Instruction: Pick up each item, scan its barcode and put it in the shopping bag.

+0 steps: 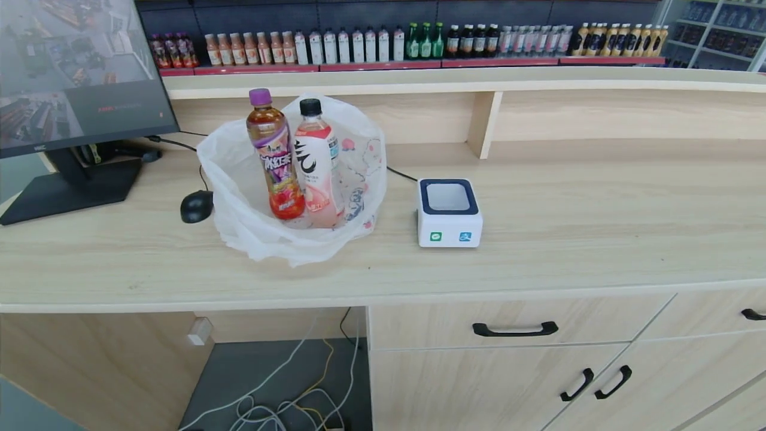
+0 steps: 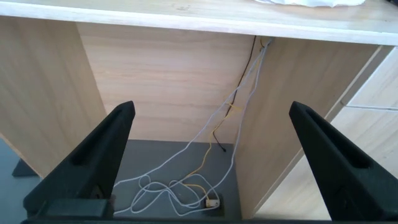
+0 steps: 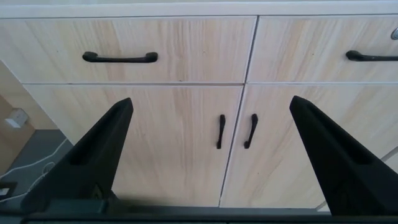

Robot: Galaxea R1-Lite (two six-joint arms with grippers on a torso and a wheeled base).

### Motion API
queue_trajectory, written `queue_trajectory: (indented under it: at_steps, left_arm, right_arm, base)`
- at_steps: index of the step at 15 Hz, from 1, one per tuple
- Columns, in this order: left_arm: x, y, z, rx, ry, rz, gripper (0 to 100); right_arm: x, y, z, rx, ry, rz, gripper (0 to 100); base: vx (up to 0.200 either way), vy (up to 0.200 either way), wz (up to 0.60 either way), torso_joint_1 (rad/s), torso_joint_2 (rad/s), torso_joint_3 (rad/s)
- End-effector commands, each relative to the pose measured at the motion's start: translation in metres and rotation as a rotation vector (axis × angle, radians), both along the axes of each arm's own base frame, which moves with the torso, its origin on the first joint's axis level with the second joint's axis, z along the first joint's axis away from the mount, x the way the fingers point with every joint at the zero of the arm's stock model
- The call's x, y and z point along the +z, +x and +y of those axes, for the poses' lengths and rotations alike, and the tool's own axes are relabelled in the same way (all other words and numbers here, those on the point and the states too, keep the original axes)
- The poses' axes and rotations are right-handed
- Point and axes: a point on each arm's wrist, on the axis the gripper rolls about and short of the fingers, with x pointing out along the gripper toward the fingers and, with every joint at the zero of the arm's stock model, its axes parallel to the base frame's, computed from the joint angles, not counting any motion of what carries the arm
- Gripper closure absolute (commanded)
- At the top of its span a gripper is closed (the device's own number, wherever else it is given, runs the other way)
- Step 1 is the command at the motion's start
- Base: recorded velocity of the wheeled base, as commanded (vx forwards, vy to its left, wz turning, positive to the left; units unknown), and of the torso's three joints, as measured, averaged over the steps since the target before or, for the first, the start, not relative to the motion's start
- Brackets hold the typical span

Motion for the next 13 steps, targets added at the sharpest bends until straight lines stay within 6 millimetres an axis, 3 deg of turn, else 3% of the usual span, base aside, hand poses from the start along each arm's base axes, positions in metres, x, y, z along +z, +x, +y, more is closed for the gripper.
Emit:
queue_trajectory:
  at_steps: [1, 2, 13]
  left_arm:
    - [0.0, 0.0, 0.0, 0.0, 0.001, 0.0, 0]
    - [0.0, 0.0, 0.0, 0.0, 0.003, 0.0, 0]
    - [0.0, 0.0, 0.0, 0.0, 0.006, 0.0, 0]
  right_arm:
    - [0.0003, 0.0001, 0.0, 0.001, 0.001, 0.001, 0]
    - [0.0003, 0.0001, 0.0, 0.001, 0.001, 0.001, 0]
    - [-0.0002, 0.0002, 0.0, 0.001, -0.004, 0.002, 0]
  base:
    - [0.0, -0.2, 0.0, -0.002, 0.01, -0.007]
    - [0.0, -0.2, 0.0, 0.012, 0.02, -0.002]
    - [0.0, 0.0, 0.0, 0.0, 0.0, 0.0]
